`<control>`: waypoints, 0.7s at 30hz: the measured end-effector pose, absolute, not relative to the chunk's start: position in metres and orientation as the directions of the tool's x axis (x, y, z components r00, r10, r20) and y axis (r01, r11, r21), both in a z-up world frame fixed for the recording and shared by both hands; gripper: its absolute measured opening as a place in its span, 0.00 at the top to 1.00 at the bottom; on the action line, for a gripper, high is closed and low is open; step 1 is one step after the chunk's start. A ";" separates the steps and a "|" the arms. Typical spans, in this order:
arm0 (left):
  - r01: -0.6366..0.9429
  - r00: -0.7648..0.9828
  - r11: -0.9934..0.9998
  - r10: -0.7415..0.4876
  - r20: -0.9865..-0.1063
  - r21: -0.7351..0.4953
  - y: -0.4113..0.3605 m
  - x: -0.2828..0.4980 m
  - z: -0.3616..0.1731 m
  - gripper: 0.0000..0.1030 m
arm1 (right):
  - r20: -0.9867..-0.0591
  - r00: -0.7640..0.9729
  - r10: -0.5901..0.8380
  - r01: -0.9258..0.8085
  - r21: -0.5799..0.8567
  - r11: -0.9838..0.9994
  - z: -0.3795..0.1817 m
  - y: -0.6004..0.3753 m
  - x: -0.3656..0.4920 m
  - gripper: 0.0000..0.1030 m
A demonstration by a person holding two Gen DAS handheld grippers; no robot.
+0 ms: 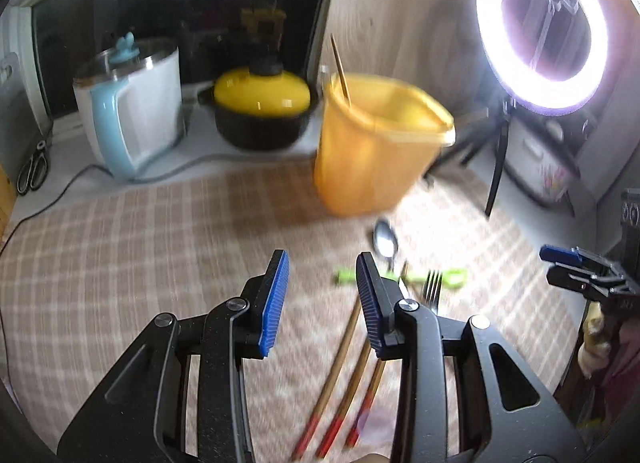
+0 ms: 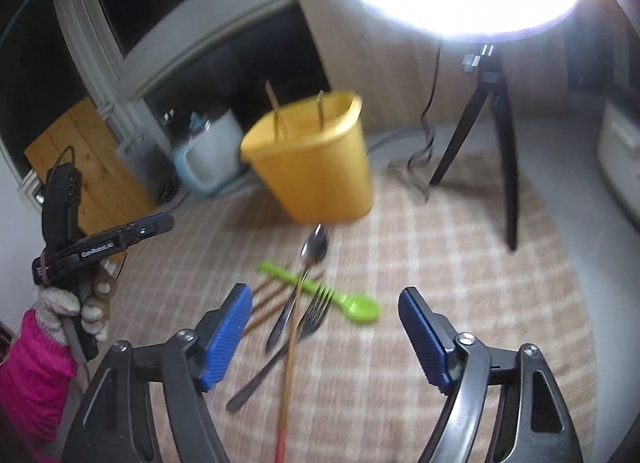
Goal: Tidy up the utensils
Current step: 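Move both open grippers back down to the utensil pile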
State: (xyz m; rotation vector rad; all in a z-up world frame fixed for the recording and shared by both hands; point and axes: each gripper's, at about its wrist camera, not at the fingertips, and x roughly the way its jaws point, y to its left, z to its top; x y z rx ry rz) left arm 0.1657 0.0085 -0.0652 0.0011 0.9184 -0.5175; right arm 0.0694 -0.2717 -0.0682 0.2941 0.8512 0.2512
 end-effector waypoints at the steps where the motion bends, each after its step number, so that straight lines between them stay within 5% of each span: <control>1: 0.429 0.483 0.878 -0.421 -0.767 -0.212 0.007 0.162 -0.069 0.66 | -0.707 0.613 0.352 -0.109 0.365 0.924 -0.074 -0.268 0.070 0.33; 4: 0.445 0.428 0.867 -0.426 -0.797 -0.225 -0.001 0.155 -0.085 0.66 | -0.748 0.537 0.391 -0.124 0.388 0.913 -0.092 -0.260 0.073 0.48; 21: 0.522 0.294 0.839 -0.344 -0.892 -0.151 -0.032 0.159 -0.133 0.73 | -0.822 0.348 0.450 -0.103 0.444 0.890 -0.141 -0.225 0.080 0.71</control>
